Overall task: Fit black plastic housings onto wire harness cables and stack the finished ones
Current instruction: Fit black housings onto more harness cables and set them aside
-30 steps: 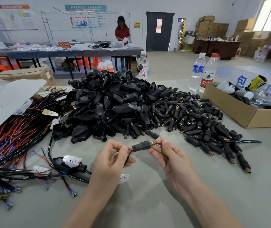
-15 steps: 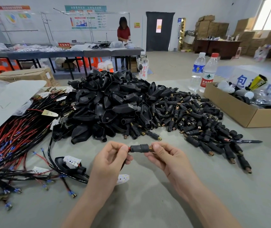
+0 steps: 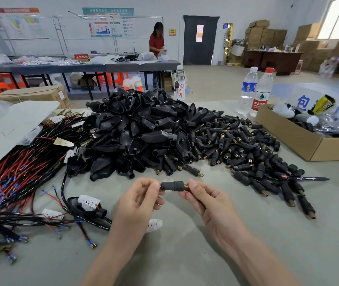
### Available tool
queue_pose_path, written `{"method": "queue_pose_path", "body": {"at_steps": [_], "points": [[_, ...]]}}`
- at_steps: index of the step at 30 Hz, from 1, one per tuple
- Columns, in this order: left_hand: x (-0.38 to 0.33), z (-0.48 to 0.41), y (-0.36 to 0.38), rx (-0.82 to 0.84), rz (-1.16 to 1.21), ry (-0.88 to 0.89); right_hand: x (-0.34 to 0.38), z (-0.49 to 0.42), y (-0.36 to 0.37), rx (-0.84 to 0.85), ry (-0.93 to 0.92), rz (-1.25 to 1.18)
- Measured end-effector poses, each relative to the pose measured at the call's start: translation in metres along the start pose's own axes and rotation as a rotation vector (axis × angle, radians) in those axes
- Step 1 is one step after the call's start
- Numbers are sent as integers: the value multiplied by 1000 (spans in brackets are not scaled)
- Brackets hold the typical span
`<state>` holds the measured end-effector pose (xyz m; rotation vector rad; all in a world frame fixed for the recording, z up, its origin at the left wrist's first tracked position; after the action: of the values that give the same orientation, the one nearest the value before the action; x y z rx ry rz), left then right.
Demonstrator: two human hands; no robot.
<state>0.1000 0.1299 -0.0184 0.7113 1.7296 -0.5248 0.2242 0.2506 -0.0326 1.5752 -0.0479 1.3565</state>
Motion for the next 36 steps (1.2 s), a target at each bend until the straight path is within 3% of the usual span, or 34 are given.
{"method": "queue_pose_path", "body": {"at_steps": [24,30,36], "points": [[4,3,2,67,-45,-12,1,1,-1,50,93,-143],[3,8,8,83,-289,107,-3,0,1,67,75,-77],[-1,9,9,109,-558,265,1,-1,-3,85,14,149]]}}
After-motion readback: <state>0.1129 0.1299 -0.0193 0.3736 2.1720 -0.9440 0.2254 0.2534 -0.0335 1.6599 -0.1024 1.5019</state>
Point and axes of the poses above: each hand's wrist, its own z-axis away from the middle knuckle, its own y-axis out of the palm, x = y × z, the point moved 4 cm from there along -z, towards the middle knuckle, and after that the axes turned 2 degrees about z, right-handed, at the moved point
